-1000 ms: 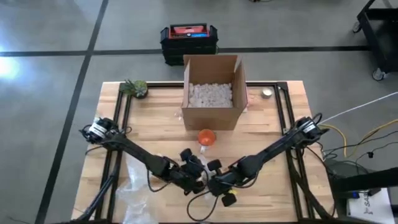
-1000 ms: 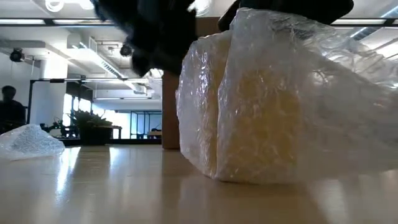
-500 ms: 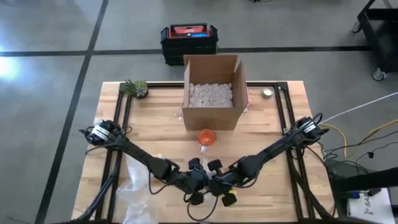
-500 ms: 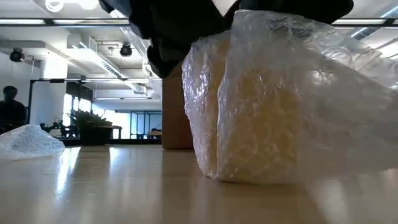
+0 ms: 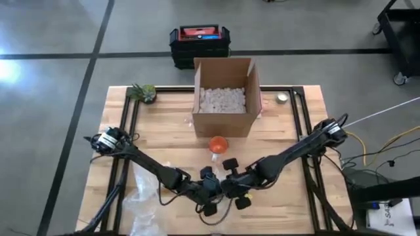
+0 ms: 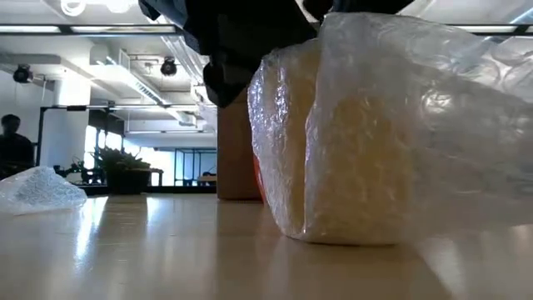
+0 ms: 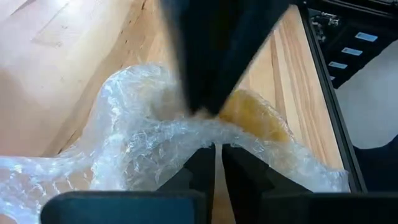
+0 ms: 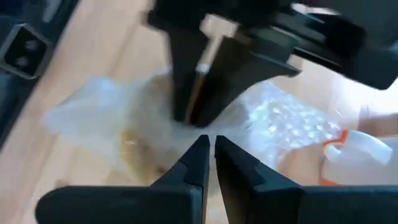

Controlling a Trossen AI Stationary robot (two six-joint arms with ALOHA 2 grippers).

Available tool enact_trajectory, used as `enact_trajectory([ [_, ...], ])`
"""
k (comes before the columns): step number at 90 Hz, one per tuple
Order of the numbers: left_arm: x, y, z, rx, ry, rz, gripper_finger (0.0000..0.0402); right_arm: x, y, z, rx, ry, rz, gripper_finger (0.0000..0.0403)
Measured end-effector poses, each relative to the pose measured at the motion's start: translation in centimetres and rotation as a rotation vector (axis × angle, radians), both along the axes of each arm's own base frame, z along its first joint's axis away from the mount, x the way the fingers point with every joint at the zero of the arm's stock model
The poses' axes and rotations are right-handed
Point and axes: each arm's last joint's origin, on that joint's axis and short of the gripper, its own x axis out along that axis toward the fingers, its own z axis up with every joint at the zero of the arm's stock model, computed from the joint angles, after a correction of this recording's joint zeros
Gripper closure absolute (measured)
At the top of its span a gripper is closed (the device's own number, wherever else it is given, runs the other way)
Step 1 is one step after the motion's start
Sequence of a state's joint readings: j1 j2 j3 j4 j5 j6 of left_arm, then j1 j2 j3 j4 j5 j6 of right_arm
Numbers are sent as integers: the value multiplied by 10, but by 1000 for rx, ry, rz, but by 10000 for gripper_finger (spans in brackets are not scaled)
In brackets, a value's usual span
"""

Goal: Wrap mug
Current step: Wrap the yellow mug with the transparent bubble wrap

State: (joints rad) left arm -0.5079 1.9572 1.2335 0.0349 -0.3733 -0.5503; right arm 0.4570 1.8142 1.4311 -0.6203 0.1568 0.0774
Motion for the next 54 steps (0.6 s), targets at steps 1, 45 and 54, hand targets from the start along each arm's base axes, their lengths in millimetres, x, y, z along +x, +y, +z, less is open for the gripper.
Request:
enact_trajectory([
  [1,0,0,0,0,0,0,381,1,0,-2,-1,2,-1,389],
  [45,-27,5,57,-22,-46,37,381,8,9,-41,-24,101,28,389],
  [54,-35,11,62,18,-17,94,381,8,9,-41,-26,103,31,389],
])
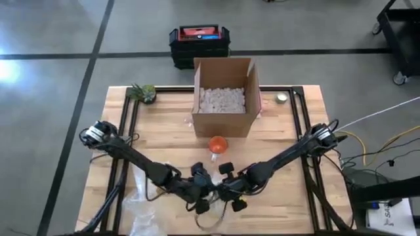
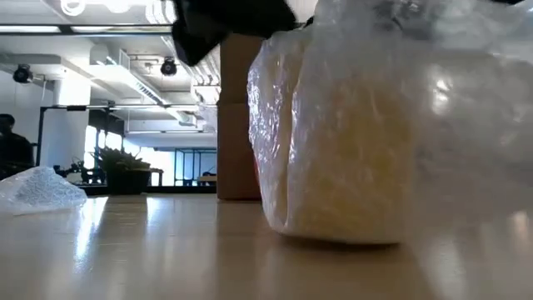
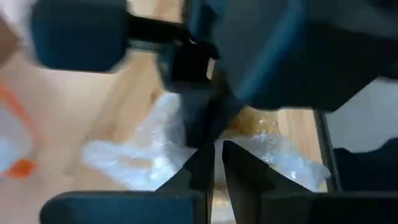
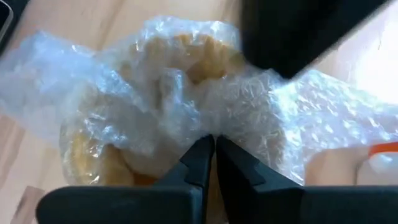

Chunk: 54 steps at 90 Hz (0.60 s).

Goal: Wrap mug
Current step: Wrap the yellow mug with the transparent bubble wrap

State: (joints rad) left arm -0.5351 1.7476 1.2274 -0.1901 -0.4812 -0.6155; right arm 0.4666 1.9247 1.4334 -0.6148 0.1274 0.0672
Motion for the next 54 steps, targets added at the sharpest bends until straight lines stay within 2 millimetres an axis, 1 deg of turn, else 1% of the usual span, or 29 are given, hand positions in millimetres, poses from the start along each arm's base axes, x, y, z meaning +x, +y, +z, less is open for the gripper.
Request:
enact_trajectory([
  [11,-9,9,-10,49,119,99,381,0,1,0,3,-4,3,389],
  [16,-10,14,-18,37,166,158,381,0,2,0,3,-5,4,389],
  [21,-12,18,-32,60,203,217,381,0,2,0,4,-6,5,389],
  [26,-9,20,-44,83,201,254,381,0,2,0,6,-8,6,389],
  [30,-4,19,-49,90,172,259,381,0,3,0,8,-9,7,389],
  [35,3,16,-45,88,103,235,381,0,3,0,8,-12,11,389],
  [43,14,9,-32,73,-38,169,381,0,3,0,7,-13,16,389],
  [54,21,-1,-19,70,-169,65,381,0,3,0,8,-13,22,389],
])
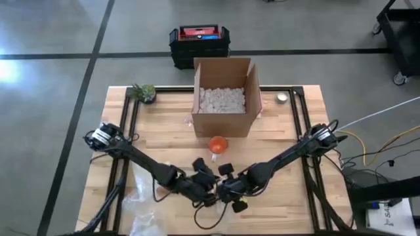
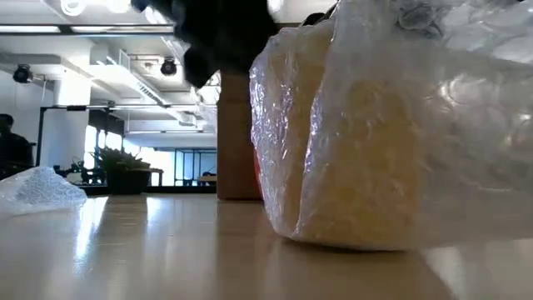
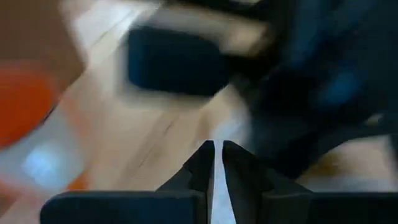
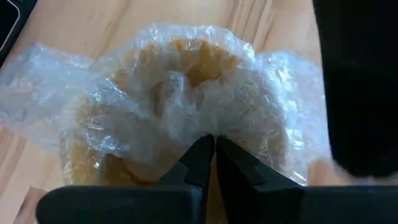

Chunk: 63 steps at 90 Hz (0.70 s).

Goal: Wrap mug
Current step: Wrap the yellow mug with the transparent bubble wrap

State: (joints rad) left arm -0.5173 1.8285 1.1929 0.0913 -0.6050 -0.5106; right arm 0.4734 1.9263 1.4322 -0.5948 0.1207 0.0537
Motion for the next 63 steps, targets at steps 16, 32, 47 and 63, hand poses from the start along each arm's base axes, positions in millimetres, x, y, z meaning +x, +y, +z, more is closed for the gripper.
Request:
enact_trajectory([
  [16,2,-5,-10,-75,44,-98,381,0,2,0,16,4,6,389],
  [32,6,-9,-36,-102,96,-91,381,-2,0,5,9,-4,1,389],
  [47,7,-8,-40,-92,108,-83,381,-11,-2,33,21,-14,-6,389],
  [63,7,-7,-40,-84,110,-73,381,-17,4,48,90,-30,-9,389],
])
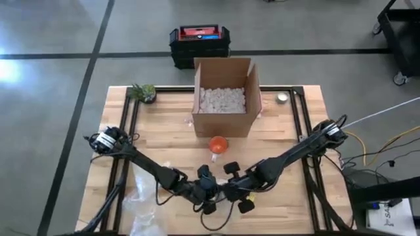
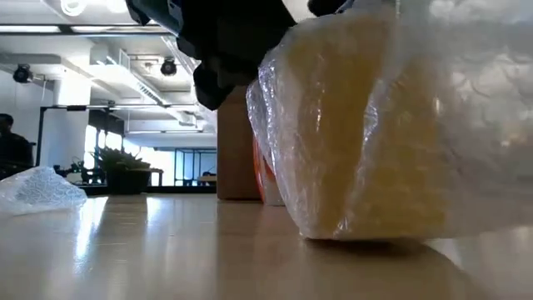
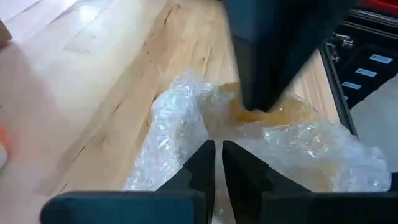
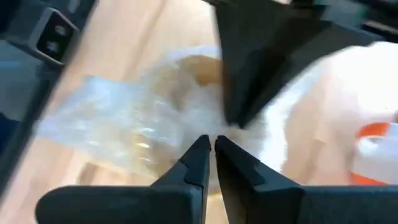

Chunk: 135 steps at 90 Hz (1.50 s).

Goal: Wrap mug
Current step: Wrap the yellow mug with the transparent bubble wrap

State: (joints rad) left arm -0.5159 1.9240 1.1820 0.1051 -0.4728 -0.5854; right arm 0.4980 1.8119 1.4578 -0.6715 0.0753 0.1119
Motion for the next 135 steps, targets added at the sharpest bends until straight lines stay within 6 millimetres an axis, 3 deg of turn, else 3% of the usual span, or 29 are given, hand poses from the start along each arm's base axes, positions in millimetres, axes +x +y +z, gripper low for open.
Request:
enact_trajectory([
  [10,0,0,0,1,2,0,381,7,7,-7,13,-45,28,389],
  [28,1,0,0,-5,-8,0,381,19,11,-38,-17,-19,46,389],
  [40,-1,-1,9,-25,-24,-29,381,23,13,-64,-40,42,45,389],
  [53,-3,-5,22,-4,-21,-58,381,25,14,-75,-55,64,45,389],
  [62,-1,-8,26,-6,-15,-81,381,24,14,-73,-50,63,51,390],
  [84,6,-7,5,-51,12,-53,381,17,11,-48,-29,29,61,389],
  [104,7,-7,3,-34,23,-52,381,0,7,-7,-13,-9,46,389],
  [115,6,-7,2,-32,26,-51,381,-15,16,12,8,-28,76,389],
  [122,7,-7,2,-31,24,-53,381,-27,29,12,49,-9,136,389],
  [135,7,-6,2,-31,22,-51,381,-45,49,-7,63,29,196,389],
])
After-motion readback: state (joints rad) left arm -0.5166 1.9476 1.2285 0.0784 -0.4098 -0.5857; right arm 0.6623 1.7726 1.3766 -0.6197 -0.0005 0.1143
